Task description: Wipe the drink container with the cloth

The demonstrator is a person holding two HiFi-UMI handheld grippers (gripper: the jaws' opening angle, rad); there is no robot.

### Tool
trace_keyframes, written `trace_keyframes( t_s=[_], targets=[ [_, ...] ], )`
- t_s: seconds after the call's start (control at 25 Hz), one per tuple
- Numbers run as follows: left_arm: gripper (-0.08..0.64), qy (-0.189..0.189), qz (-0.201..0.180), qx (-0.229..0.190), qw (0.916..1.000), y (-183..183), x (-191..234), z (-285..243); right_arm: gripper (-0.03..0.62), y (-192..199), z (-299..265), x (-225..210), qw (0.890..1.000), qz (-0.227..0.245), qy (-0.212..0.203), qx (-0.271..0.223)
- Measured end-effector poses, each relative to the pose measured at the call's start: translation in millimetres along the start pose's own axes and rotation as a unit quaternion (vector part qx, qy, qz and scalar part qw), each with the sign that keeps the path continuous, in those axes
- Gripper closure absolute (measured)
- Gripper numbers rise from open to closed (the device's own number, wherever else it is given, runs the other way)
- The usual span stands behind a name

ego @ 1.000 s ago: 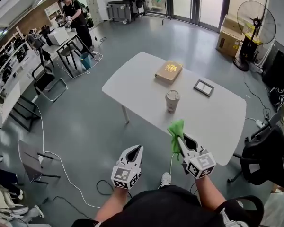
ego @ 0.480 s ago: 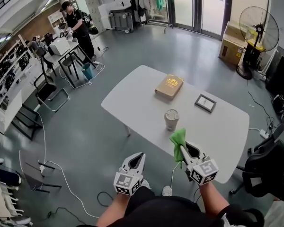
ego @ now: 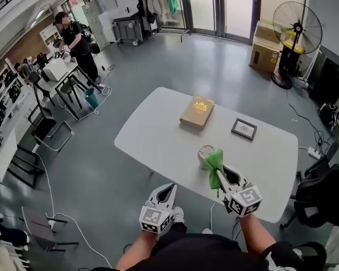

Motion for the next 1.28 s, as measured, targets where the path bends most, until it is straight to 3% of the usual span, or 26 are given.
trace_keyframes(
  t_s=[0.32, 0.6, 0.92, 1.28],
  targets=[
    [0.548, 0.066, -0.005, 0.001, 0.9978, -6.0, 51.1, -33.4, 0.514, -8.6, -37.9, -17.9, 0.996, -0.009, 0.086, -0.016],
    [0.548, 0.123, -0.006, -0.004, 0.9924, -12.0, 67.4, -52.7, 0.514, -7.6, -39.8, -24.9, 0.989, -0.024, 0.146, -0.022],
    [0.546, 0.144, -0.001, 0.007, 0.9896, -5.0, 57.8, -79.5, 0.514, 10.1, -29.6, -54.6, 0.983, -0.057, 0.176, -0.010],
    [0.548, 0.134, -0.001, 0.020, 0.9907, 0.9, 33.6, -100.8, 0.514, 45.2, -29.2, -87.8, 0.978, -0.124, 0.167, 0.025]
  ],
)
Point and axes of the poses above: the fingertips, and each gripper's own axes: z backward along the fingers, x to its left, y out of its underside, the point moved 1 cm from there along z, backward along the fingers, and after that the axes turned 6 degrees about -x, right-handed, at the moved point
